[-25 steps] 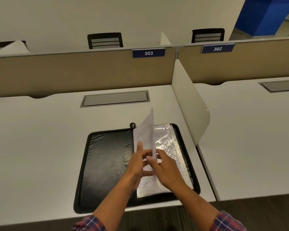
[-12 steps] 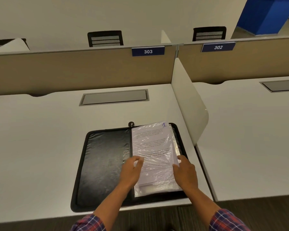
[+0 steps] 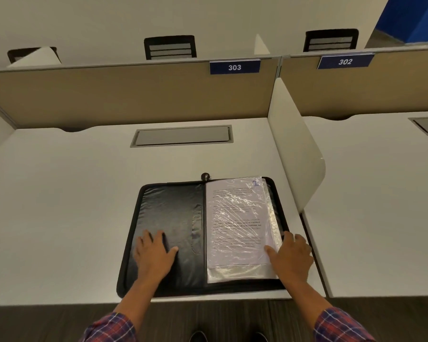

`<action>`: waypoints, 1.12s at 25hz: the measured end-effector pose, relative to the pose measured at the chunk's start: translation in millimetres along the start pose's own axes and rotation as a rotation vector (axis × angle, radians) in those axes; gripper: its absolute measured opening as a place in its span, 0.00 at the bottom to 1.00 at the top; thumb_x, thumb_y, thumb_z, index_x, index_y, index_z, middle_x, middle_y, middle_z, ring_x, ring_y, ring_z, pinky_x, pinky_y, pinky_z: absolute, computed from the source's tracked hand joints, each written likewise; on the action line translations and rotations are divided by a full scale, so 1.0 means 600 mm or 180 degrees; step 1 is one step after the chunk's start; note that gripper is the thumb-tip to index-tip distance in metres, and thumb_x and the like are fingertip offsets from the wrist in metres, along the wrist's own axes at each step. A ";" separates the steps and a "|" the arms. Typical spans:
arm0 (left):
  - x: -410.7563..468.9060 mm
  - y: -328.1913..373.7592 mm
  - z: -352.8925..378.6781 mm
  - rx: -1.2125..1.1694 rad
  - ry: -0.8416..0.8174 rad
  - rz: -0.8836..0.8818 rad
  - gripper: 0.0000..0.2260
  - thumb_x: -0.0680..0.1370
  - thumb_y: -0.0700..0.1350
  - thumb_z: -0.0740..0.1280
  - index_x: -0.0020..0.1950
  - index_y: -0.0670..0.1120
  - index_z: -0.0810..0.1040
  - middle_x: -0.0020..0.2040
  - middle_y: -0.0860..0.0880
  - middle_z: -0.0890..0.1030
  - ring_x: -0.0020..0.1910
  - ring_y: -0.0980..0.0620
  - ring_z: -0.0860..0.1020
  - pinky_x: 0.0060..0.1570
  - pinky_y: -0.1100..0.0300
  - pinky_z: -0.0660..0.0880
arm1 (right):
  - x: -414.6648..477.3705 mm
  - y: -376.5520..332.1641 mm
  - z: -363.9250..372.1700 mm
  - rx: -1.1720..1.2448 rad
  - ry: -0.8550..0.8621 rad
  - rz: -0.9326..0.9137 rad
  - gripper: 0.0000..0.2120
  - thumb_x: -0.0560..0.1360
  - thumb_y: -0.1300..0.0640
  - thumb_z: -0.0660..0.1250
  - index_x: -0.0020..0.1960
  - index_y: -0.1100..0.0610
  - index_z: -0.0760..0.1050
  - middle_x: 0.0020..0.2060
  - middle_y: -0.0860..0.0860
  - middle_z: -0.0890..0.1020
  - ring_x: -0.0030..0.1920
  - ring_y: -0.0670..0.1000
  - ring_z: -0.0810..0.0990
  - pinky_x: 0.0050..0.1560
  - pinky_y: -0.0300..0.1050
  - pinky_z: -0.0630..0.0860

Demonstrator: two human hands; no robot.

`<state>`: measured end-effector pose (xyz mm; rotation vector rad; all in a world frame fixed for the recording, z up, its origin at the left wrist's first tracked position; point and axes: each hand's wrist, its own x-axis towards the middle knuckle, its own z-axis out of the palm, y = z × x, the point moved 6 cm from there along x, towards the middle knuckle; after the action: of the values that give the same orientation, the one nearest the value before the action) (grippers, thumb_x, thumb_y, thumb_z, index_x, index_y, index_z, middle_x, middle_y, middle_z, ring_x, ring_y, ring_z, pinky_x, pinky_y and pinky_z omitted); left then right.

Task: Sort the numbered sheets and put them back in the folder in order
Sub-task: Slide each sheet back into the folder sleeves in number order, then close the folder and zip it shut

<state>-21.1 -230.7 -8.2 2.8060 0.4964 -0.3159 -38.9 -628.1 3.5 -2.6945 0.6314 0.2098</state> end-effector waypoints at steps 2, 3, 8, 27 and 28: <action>0.011 -0.043 -0.008 -0.0136 -0.0062 -0.0587 0.39 0.77 0.66 0.69 0.81 0.50 0.59 0.84 0.37 0.49 0.81 0.31 0.50 0.77 0.32 0.55 | 0.003 0.000 0.002 0.0026 -0.0071 0.0074 0.35 0.77 0.37 0.70 0.76 0.54 0.65 0.74 0.60 0.68 0.73 0.63 0.68 0.68 0.60 0.71; 0.015 -0.058 -0.013 -0.0272 -0.0112 -0.0842 0.43 0.76 0.67 0.70 0.82 0.48 0.56 0.83 0.36 0.49 0.81 0.31 0.50 0.77 0.31 0.54 | 0.004 -0.001 0.002 0.0062 -0.0089 0.0100 0.35 0.77 0.38 0.70 0.76 0.54 0.65 0.73 0.60 0.69 0.72 0.63 0.68 0.67 0.60 0.71; 0.041 -0.082 -0.045 -0.0685 0.0006 -0.1337 0.44 0.73 0.61 0.76 0.80 0.43 0.59 0.74 0.35 0.68 0.72 0.32 0.67 0.69 0.37 0.66 | 0.016 -0.011 0.000 0.0149 -0.0227 0.0132 0.31 0.78 0.42 0.71 0.74 0.54 0.65 0.68 0.61 0.72 0.68 0.63 0.70 0.63 0.57 0.72; 0.076 0.015 -0.370 -0.2047 0.0615 0.0324 0.18 0.80 0.44 0.73 0.70 0.46 0.79 0.60 0.47 0.84 0.55 0.47 0.83 0.55 0.51 0.81 | 0.025 -0.128 0.048 0.0916 -0.0253 -0.0181 0.30 0.78 0.45 0.73 0.75 0.53 0.68 0.69 0.58 0.76 0.69 0.62 0.70 0.67 0.59 0.70; 0.070 0.033 -0.374 -0.2123 0.0574 0.0480 0.18 0.80 0.44 0.73 0.70 0.46 0.80 0.57 0.50 0.84 0.52 0.50 0.83 0.51 0.55 0.81 | 0.022 -0.133 0.049 0.1005 -0.0283 -0.0211 0.30 0.78 0.44 0.72 0.76 0.53 0.68 0.70 0.57 0.76 0.70 0.62 0.70 0.67 0.60 0.70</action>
<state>61.5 -168.0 196.2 2.2056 0.3409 0.1228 7.5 -556.0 -1.4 -2.3839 0.5012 0.1935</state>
